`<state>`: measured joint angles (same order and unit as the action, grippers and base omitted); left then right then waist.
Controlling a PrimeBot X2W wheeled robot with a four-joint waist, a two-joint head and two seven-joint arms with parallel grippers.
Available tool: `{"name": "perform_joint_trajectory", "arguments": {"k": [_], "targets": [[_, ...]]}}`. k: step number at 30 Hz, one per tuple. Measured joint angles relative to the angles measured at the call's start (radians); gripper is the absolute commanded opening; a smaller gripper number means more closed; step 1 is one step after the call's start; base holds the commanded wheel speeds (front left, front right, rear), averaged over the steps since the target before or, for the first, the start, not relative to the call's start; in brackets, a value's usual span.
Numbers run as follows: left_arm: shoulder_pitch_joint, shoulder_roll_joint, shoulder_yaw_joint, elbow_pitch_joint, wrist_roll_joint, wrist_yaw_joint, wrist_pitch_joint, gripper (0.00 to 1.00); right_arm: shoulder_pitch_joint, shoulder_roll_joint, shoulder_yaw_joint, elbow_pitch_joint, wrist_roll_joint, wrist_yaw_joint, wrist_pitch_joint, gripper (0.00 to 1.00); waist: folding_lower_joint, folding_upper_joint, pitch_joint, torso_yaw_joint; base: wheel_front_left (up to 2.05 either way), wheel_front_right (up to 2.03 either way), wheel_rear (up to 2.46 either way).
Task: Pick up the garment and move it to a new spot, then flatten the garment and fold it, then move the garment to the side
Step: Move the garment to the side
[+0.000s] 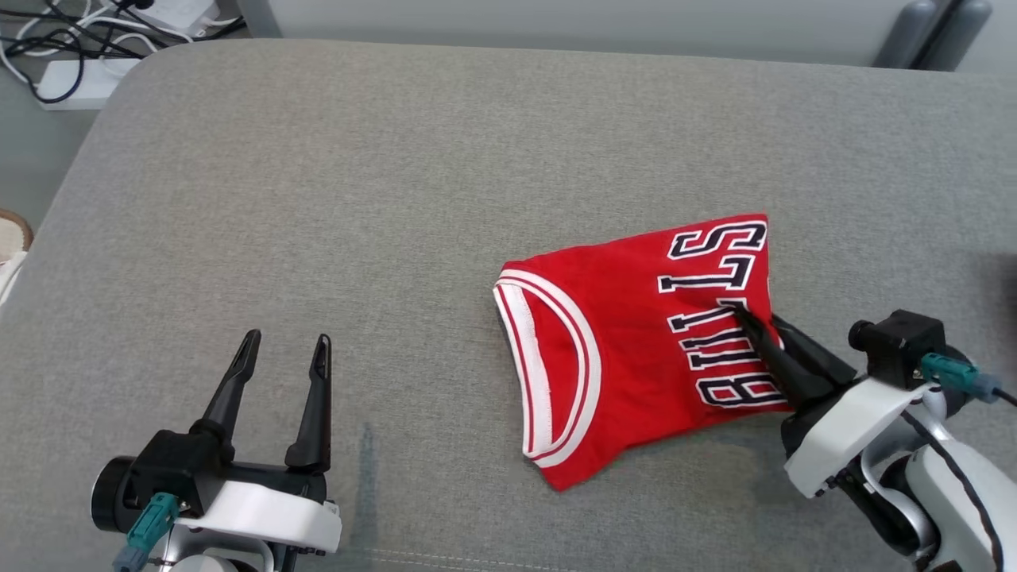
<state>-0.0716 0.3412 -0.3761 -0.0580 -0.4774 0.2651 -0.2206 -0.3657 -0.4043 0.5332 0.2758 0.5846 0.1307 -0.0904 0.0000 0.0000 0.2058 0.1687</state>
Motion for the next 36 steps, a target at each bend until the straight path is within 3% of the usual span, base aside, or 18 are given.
{"name": "perform_joint_trajectory", "arguments": {"k": [9, 17, 25, 29, 36], "targets": [[-0.024, 0.018, 0.000, -0.026, 0.001, 0.000, 0.000, 1.00, 0.007, -0.121, -0.098, -0.277, -0.085, 0.000, 0.149, 0.00, 0.0000, 0.0000, 0.018, -0.110, 0.00, 0.00, 0.00], [-0.066, 0.032, -0.003, -0.044, 0.008, 0.000, 0.020, 1.00, 0.008, -0.215, -0.203, -0.488, -0.078, 0.000, 0.271, 0.00, 0.0000, 0.0000, 0.054, -0.257, 0.00, 0.00, 0.00], [-0.112, 0.041, -0.018, -0.041, 0.009, -0.010, 0.035, 1.00, -0.066, -0.269, -0.145, -0.482, 0.000, 0.000, 0.297, 0.00, 0.0000, 0.0000, 0.089, -0.350, 0.00, 0.00, 0.00], [-0.123, 0.038, -0.028, -0.036, 0.010, -0.016, 0.035, 1.00, -0.140, -0.314, -0.107, -0.453, 0.068, 0.000, 0.297, 0.00, 0.0000, 0.0000, 0.104, -0.353, 0.00, 0.00, 0.00], [-0.130, 0.029, -0.030, -0.023, 0.010, -0.018, 0.025, 1.00, -0.233, -0.459, -0.079, -0.361, 0.176, 0.000, 0.305, 0.00, 0.0000, 0.0000, 0.135, -0.335, 0.00, 0.00, 0.00]]}}
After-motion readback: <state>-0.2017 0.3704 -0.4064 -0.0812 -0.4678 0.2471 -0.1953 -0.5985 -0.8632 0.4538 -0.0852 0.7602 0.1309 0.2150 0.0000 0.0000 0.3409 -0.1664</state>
